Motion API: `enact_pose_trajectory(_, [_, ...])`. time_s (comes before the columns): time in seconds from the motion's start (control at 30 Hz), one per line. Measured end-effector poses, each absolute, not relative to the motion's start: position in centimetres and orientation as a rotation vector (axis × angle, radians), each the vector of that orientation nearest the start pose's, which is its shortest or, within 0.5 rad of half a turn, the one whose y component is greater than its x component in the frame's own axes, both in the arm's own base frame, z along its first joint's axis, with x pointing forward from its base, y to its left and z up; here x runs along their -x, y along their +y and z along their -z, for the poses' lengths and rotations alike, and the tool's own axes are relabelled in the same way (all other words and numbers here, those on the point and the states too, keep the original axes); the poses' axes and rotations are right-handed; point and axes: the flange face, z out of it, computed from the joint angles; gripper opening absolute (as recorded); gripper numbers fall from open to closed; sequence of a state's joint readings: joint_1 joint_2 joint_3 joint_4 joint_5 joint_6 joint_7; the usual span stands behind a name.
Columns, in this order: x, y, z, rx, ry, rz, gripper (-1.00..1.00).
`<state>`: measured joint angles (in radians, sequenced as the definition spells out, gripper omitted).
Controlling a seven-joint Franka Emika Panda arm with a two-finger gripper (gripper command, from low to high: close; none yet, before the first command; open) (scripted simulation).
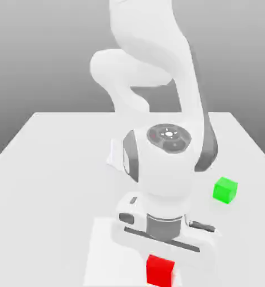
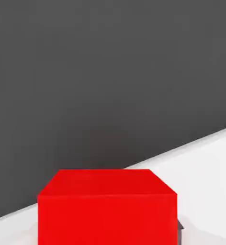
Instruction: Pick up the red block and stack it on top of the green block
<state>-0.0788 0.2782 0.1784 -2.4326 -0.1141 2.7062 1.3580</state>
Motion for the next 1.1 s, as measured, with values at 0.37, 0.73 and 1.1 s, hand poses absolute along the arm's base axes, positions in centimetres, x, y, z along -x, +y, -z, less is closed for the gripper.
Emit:
enact_pose_trajectory(0.37, [-31.7, 25.0, -24.8, 2.893, 1.162, -0.050, -1.00])
enact_pose_trajectory(0.73, [-20.3, 26.9, -22.7, 3.050, 0.907, 0.056, -1.00])
enact_pose_trajectory(1.1, [-20.0, 27.0, -18.3, 3.035, 0.895, 0.034, -1.00])
